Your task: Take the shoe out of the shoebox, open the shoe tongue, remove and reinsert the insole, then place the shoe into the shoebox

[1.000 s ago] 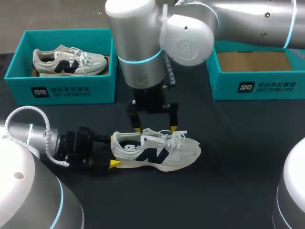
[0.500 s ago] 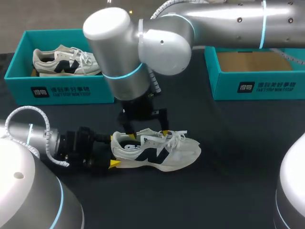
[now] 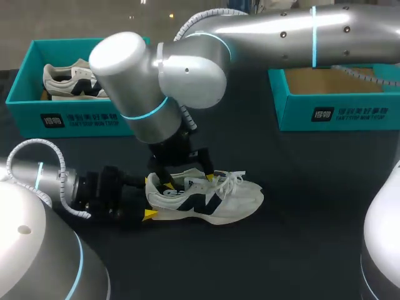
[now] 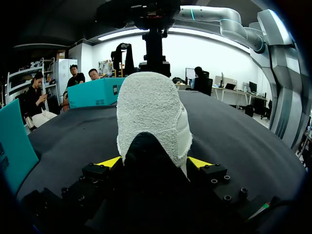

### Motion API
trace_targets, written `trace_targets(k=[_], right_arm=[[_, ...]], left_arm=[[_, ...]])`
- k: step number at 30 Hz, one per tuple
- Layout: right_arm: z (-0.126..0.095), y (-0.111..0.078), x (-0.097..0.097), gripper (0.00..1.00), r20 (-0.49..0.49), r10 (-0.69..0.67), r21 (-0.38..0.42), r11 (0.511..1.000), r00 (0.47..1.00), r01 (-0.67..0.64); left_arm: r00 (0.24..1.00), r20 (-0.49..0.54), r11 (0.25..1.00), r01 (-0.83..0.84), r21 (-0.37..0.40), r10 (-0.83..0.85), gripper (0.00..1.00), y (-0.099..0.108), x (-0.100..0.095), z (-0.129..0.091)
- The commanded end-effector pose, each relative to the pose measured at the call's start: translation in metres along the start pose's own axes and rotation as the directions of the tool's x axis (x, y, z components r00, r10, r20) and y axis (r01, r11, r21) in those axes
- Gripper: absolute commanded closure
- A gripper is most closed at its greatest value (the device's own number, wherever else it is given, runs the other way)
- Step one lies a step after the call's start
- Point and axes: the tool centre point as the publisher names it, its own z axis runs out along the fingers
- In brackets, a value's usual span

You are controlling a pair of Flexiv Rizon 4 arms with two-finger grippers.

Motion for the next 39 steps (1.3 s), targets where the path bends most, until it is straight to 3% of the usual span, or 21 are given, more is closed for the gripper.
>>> trace_targets(k=[1,22,23,24,27,39], right_arm=[[0.009,0.002,0.007,0.00,0.042,0.004,0.003,1.000,0.999,-0.004],[0.030,0.000,-0.022,0.00,0.085,0.085,-0.021,0.996,0.993,-0.084],[0.030,0.000,-0.024,0.08,0.083,0.092,-0.022,0.996,0.992,-0.090],[0.030,0.001,-0.026,0.46,0.082,0.096,-0.023,0.995,0.992,-0.095],[0.025,0.001,-0.030,0.98,0.078,0.106,-0.028,0.994,0.991,-0.104],[0.014,-0.003,-0.055,1.00,0.063,0.163,-0.035,0.986,0.985,-0.161]], left_arm=[[1.000,0.002,1.000,-0.001,0.000,0.001,1.00,0.000,0.002,0.001],[1.000,0.002,1.000,-0.001,0.000,0.001,1.00,0.000,0.002,0.001],[1.000,0.002,1.000,-0.001,0.000,0.001,1.00,0.000,0.002,0.001],[1.000,0.002,1.000,-0.001,0.000,0.001,1.00,0.000,0.002,0.001],[1.000,0.002,1.000,-0.001,0.000,0.001,1.00,0.000,0.002,0.001],[1.000,0.002,1.000,-0.001,0.000,0.001,1.00,0.000,0.002,0.001]])
